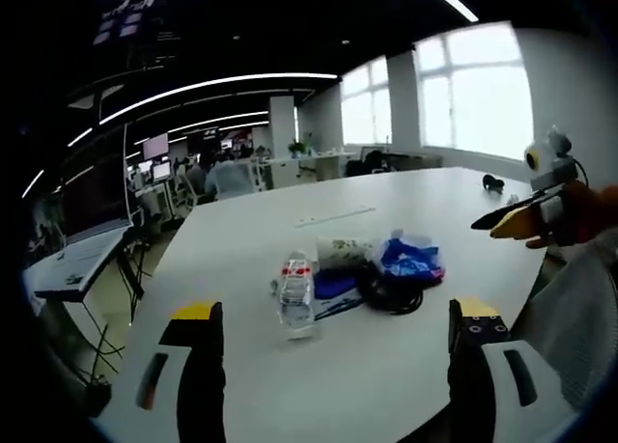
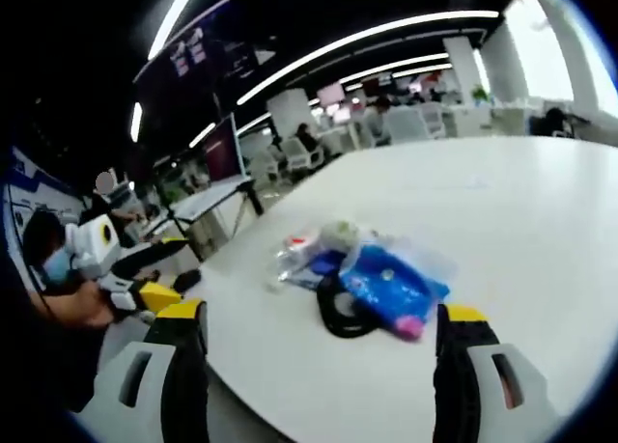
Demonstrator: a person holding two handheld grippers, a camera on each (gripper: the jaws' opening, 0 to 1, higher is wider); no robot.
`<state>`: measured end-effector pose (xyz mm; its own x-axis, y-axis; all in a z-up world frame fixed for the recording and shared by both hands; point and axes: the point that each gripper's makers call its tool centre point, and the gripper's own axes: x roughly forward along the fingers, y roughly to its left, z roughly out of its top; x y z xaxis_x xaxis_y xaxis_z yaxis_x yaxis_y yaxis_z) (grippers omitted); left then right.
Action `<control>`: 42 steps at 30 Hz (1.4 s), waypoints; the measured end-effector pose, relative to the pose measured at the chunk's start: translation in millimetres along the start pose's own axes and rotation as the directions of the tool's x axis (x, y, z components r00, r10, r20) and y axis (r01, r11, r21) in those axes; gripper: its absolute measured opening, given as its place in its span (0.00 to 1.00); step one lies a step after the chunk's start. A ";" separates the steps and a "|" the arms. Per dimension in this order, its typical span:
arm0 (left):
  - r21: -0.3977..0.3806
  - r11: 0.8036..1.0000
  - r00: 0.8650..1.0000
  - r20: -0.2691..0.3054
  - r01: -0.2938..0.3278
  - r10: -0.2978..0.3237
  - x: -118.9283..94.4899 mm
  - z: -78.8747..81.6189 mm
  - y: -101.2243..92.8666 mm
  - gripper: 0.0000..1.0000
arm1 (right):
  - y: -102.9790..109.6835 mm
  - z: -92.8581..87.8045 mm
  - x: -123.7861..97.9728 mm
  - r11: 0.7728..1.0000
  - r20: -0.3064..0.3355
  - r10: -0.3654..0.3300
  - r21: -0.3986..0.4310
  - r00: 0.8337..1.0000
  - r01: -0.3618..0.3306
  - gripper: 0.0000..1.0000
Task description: Arrange the tabletop items into an orderly group along one side of the table until the central work area is clear of visible clutter.
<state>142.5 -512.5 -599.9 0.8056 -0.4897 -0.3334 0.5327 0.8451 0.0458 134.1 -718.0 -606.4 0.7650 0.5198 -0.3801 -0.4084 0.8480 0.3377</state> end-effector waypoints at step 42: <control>-0.021 1.000 0.998 -0.065 0.017 -0.018 44.7 -13.7 15.3 0.95 | -8.2 51.9 105.0 0.991 -0.093 0.086 -0.095 0.992 -0.095 0.91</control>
<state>183.1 -518.5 -626.9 0.7773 -0.4900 -0.3945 0.5407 0.8410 0.0208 243.6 -675.8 -604.4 0.6773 0.5981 -0.4285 -0.5246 0.8009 0.2887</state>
